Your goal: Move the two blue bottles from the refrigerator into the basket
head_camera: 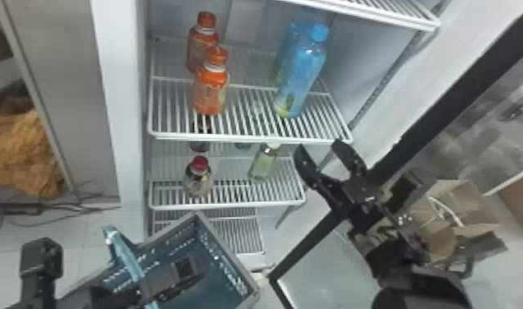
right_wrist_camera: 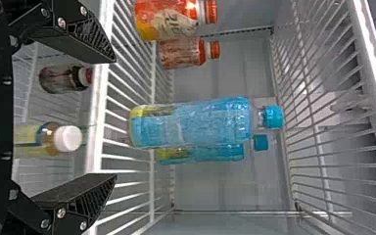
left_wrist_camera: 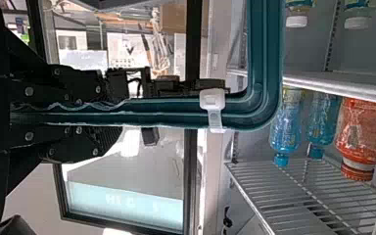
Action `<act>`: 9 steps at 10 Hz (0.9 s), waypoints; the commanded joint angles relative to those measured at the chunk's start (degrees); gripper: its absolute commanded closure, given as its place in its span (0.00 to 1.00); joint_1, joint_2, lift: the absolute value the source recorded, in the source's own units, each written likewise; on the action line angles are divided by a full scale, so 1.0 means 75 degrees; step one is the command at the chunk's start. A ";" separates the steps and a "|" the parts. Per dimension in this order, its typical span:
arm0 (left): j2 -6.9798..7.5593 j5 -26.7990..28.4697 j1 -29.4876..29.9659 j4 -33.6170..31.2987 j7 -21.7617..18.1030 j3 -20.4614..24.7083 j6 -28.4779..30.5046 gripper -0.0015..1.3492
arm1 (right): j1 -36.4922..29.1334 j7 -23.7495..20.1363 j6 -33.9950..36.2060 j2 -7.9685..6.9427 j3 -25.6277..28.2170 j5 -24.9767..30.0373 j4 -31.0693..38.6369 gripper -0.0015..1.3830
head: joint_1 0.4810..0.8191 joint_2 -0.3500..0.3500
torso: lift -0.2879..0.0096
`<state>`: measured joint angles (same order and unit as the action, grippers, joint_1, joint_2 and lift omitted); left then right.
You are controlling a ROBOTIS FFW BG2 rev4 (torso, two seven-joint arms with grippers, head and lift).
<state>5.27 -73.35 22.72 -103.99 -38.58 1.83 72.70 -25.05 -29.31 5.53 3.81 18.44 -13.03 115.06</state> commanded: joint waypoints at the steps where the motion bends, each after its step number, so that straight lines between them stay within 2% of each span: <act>1: 0.0012 0.0000 -0.0011 0.0000 0.0000 0.0000 0.0000 0.89 | 0.0360 0.0018 0.0143 0.0054 -0.0083 0.0000 -0.0070 0.16 | 0.63 0.00 | 0.93; 9: 0.0000 0.0000 -0.0049 0.0000 0.0000 0.0000 0.0000 0.89 | 0.2291 0.0323 0.0237 0.0394 -0.0829 0.0259 -0.1495 0.16 | 0.63 0.00 | 0.93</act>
<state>5.28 -73.35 22.43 -103.99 -38.58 1.83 72.70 -8.91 -26.91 7.31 6.48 13.05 -11.24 104.79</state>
